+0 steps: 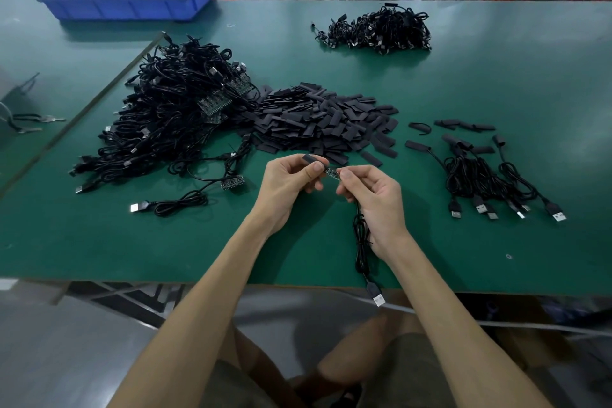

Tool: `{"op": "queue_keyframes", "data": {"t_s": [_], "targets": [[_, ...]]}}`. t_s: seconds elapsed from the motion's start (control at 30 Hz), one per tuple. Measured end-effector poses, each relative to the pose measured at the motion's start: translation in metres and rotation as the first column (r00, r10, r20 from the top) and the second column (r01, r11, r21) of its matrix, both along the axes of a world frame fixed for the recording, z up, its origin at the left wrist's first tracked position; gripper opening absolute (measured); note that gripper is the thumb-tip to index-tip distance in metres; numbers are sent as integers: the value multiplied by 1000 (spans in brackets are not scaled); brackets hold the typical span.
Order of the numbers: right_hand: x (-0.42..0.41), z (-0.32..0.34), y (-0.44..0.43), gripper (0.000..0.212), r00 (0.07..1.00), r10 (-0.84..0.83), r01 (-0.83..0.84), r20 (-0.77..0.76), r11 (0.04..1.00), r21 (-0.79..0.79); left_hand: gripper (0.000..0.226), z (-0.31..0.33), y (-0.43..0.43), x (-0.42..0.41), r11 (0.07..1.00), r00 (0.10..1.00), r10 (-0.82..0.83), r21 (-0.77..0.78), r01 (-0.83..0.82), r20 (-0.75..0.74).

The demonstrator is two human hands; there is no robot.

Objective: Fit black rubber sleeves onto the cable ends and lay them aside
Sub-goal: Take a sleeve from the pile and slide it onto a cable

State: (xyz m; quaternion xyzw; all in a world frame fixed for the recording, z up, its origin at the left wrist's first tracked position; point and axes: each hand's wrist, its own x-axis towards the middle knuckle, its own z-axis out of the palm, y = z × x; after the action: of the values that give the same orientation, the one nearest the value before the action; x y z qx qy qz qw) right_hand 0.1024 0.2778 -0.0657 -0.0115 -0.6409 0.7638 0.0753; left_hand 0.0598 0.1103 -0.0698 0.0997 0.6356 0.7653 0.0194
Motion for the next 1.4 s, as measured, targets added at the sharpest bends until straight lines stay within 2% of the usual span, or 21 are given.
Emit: {"op": "queue_keyframes", "data": {"t_s": [0.17, 0.4, 0.8, 1.0, 1.2, 1.4], "targets": [[0, 0, 0, 5, 1000, -13, 14, -14, 1000, 16, 11, 0, 2, 0, 999, 1000, 17, -32, -18, -15], [-1, 1, 1, 8, 1000, -3, 3, 19, 999, -37, 21, 5, -1, 3, 997, 997, -76, 22, 76, 20], [-1, 1, 1, 4, 999, -45, 46, 15, 997, -62, 22, 6, 1, 3, 997, 997, -73, -5, 73, 3], [0, 0, 0, 5, 1000, 9, -9, -18, 1000, 7, 11, 4, 1, 3, 990, 993, -105, -97, 100, -48], [0, 3, -1, 11, 995, 98, -98, 0, 995, -5, 11, 5, 0, 3, 997, 997, -74, -7, 73, -17], [0, 4, 0, 10, 991, 131, -131, 15, 991, -22, 6, 3, 0, 3, 998, 998, -64, -17, 64, -20]]}}
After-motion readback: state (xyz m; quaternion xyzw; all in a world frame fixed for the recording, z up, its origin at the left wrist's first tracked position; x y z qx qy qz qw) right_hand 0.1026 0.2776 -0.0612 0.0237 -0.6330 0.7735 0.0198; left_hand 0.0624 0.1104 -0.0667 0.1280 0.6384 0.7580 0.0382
